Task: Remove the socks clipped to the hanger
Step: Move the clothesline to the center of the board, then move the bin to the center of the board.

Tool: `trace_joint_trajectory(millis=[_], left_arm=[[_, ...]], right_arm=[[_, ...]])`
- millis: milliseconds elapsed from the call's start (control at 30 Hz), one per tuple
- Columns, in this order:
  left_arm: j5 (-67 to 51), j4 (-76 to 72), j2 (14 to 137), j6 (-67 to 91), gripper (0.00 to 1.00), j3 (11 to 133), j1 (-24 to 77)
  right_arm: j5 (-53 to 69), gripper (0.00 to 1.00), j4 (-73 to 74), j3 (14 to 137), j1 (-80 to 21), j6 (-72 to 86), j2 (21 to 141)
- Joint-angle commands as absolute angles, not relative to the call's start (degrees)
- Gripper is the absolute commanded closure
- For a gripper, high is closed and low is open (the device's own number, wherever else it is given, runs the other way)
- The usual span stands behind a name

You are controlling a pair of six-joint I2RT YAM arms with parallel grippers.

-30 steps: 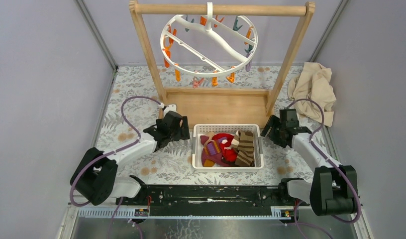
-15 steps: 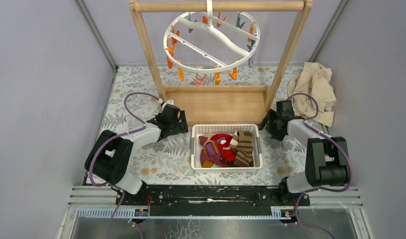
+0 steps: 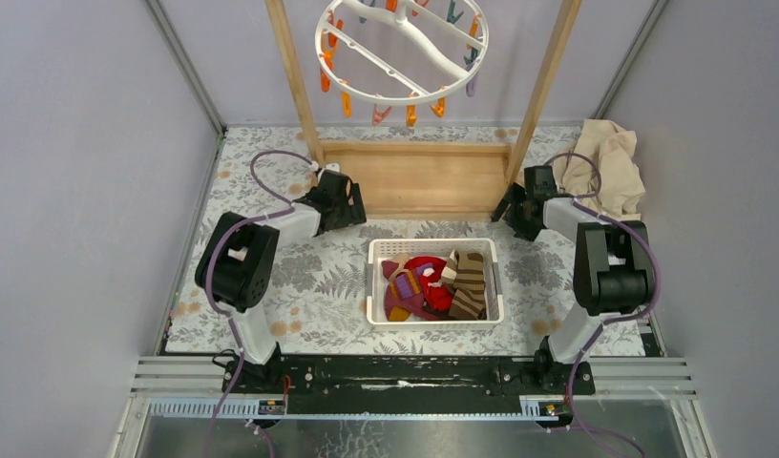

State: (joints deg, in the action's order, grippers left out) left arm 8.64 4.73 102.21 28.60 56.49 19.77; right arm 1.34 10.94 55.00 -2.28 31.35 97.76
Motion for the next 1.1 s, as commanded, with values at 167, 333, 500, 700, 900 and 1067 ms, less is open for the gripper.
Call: trace_joint_trajectory(millis=[167,333,500,700,900,1067], left_arm=[[9.0,-0.6,109.7,25.0,0.05,69.7,18.3],[9.0,3.2,106.1,25.1,0.05,69.8,18.1],[7.8,7.6,96.8,28.0,0.04,64.2,19.1],[7.6,14.9,85.3,28.5,0.04,60.4,24.1],[9.7,23.5,73.4,30.8,0.04,56.2,32.6],[13.2,27.5,64.9,34.5,0.04,50.8,37.3]], right_arm=[[3.0,0.22,7.3,65.2,-1.9,30.3,104.6],[1.5,0.23,9.1,66.3,-2.0,28.4,101.5],[0.3,0.23,11.3,62.0,-2.0,26.2,91.8],[1.3,0.27,16.0,55.1,-2.4,24.2,77.4],[1.7,0.30,22.6,49.8,-4.1,24.3,65.1],[3.1,0.32,26.5,46.8,-7.9,24.5,58.7]])
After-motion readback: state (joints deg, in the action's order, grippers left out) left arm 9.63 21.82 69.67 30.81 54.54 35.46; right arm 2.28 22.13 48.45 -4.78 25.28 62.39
